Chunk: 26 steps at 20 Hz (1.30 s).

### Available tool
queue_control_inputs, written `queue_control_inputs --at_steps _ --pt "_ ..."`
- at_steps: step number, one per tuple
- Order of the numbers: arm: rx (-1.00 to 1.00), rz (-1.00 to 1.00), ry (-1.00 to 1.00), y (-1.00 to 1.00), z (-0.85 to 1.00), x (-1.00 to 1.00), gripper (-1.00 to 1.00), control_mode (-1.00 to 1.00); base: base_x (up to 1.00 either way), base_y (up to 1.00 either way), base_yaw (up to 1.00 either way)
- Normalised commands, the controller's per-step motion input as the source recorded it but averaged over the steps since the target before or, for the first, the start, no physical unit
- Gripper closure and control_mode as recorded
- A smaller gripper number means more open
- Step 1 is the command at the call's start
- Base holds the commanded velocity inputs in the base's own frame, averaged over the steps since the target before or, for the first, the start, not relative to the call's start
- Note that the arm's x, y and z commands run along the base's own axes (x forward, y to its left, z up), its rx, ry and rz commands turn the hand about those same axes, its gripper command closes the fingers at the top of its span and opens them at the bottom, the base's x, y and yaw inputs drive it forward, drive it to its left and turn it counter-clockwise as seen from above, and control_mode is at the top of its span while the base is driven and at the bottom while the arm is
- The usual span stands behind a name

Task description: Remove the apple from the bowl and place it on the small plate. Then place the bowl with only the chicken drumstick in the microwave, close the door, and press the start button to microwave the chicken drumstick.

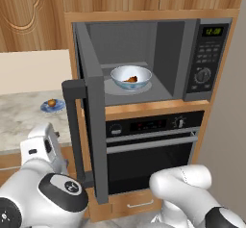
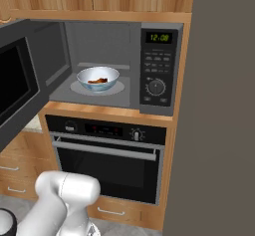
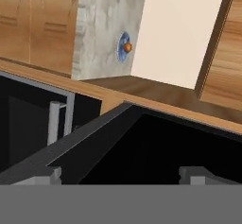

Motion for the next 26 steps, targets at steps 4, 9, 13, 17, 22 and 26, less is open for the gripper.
queue_control_inputs --at_steps 4,9,13,17,22,26 --pt "0.04 -0.15 -0.02 -0.78 0.0 -0.07 -1.0 -1.0 0.0 0.0 0.0" --pt "0.05 -0.17 -0.07 -0.81 0.0 -0.18 -1.0 -1.0 0.0 0.0 0.0" --pt "0.05 -0.18 -0.06 -0.77 0.14 -0.13 -1.0 -1.0 0.0 0.0 0.0" --pt "0.03 -0.18 -0.06 -0.72 0.26 -0.01 -1.0 -1.0 0.0 0.0 0.0" --pt "0.01 -0.15 -0.04 -0.63 0.32 0.0 -1.0 -1.0 0.0 0.0 0.0" --pt "0.02 -0.13 -0.04 -0.69 0.24 0.0 -1.0 -1.0 0.0 0.0 0.0"
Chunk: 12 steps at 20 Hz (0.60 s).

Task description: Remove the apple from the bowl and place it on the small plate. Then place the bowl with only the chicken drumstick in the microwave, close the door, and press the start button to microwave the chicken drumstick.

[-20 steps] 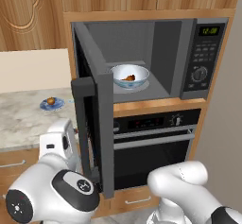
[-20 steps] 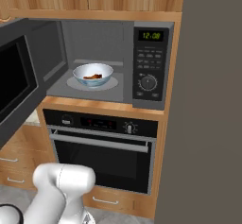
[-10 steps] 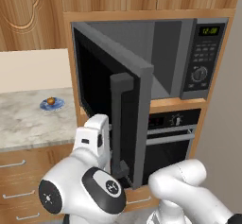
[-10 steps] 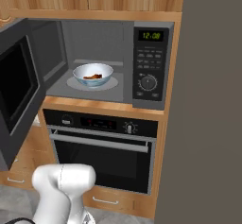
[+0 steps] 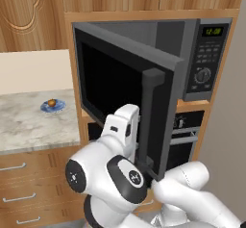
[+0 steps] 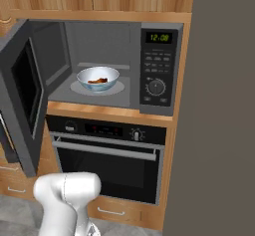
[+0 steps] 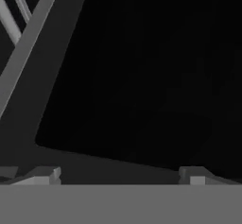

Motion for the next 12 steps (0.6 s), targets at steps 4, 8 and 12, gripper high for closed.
queue_control_inputs --at_steps 4,8,12 --pt "0.03 -0.13 -0.01 -0.74 0.2 0.02 -1.0 -1.0 0.0 0.0 0.0" --pt "0.03 -0.11 0.0 -0.74 0.17 0.09 -1.0 -1.0 0.0 0.0 0.0" --pt "0.02 -0.08 0.0 -0.59 0.16 0.28 -1.0 -1.0 0.0 0.0 0.0"
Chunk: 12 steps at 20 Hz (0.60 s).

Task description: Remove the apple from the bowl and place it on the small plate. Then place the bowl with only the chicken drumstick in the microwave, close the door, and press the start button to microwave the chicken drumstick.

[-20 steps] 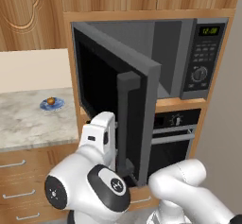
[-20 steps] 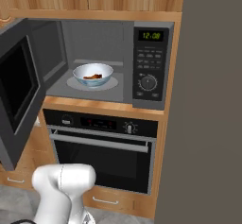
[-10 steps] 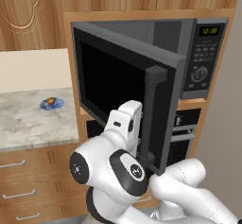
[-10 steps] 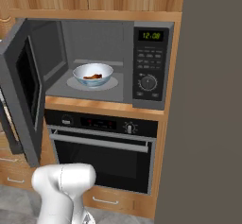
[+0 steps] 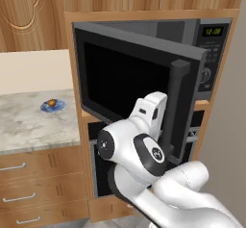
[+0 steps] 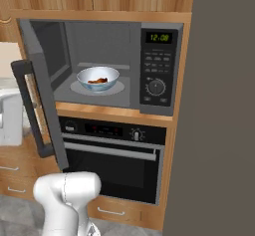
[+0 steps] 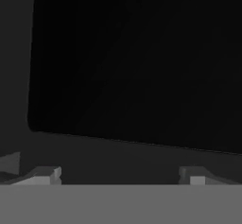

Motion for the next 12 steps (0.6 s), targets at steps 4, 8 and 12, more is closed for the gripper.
queue_control_inputs --at_steps 4,8,12 --pt "0.03 -0.01 -0.01 -0.37 0.06 0.47 -1.0 -1.0 0.0 0.0 0.0" --pt "0.04 0.0 -0.02 -0.18 0.0 0.55 -1.0 -1.0 0.0 0.0 0.0" --pt "0.03 0.0 -0.01 -0.04 0.0 0.6 -1.0 -1.0 0.0 0.0 0.0"
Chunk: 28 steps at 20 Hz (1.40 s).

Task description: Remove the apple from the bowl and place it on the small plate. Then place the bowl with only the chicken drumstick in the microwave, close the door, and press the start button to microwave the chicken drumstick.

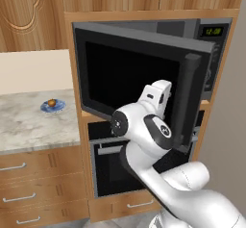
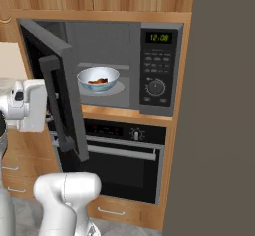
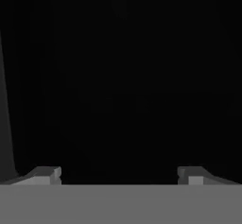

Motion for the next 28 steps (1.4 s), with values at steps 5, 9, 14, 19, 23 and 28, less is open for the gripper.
queue_control_inputs --at_steps 5,9,14,19,23,28 --pt "0.02 0.0 -0.02 -0.05 0.0 0.55 -1.0 -1.0 0.0 0.0 0.0" --pt "0.03 0.0 -0.04 -0.16 0.0 0.6 -1.0 -1.0 0.0 0.0 0.0" --pt "0.04 0.0 -0.02 -0.22 0.0 0.66 -1.0 -1.0 0.0 0.0 0.0" --pt "0.03 0.01 0.0 -0.15 0.0 0.63 -1.0 -1.0 0.0 0.0 0.0" --pt "0.03 0.01 0.0 -0.14 0.0 0.6 -1.0 -1.0 0.0 0.0 0.0" --pt "0.03 0.02 0.0 -0.13 0.0 0.55 -1.0 -1.0 0.0 0.0 0.0"
